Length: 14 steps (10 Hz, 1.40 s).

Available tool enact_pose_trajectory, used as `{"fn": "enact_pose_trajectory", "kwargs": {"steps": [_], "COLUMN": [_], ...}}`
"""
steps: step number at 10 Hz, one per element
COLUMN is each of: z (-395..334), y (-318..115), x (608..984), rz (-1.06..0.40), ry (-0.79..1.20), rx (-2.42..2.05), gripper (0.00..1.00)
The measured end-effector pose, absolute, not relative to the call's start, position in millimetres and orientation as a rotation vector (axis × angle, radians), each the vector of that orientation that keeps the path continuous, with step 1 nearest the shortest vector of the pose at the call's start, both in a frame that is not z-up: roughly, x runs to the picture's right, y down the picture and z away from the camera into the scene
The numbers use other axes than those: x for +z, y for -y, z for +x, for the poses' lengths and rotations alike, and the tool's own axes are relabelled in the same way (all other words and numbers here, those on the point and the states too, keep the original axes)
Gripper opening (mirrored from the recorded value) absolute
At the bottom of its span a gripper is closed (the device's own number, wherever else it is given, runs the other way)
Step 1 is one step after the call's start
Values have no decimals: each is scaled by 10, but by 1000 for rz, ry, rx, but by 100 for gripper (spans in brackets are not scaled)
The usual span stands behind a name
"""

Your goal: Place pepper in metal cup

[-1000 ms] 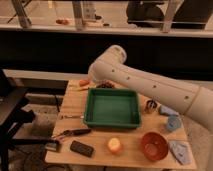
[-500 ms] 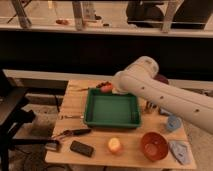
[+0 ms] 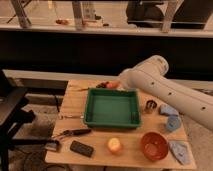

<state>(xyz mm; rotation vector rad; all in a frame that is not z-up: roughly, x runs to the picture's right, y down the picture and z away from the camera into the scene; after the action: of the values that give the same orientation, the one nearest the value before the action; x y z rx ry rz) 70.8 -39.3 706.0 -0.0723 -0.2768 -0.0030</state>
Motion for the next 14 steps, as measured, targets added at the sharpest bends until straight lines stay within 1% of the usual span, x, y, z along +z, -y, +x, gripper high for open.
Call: {"fn": "enact_pose_trajectory", "kwargs": {"steps": [1,4,11,14], "z": [639,793,2296,2544], "y": [396,412,222,167], "x": [7081,7136,7083,7145], "rz": [-71,-64,-7,13], "ry": [276,250,170,236], "rx": [9,84,332,427], "gripper": [0,0,0,0]}}
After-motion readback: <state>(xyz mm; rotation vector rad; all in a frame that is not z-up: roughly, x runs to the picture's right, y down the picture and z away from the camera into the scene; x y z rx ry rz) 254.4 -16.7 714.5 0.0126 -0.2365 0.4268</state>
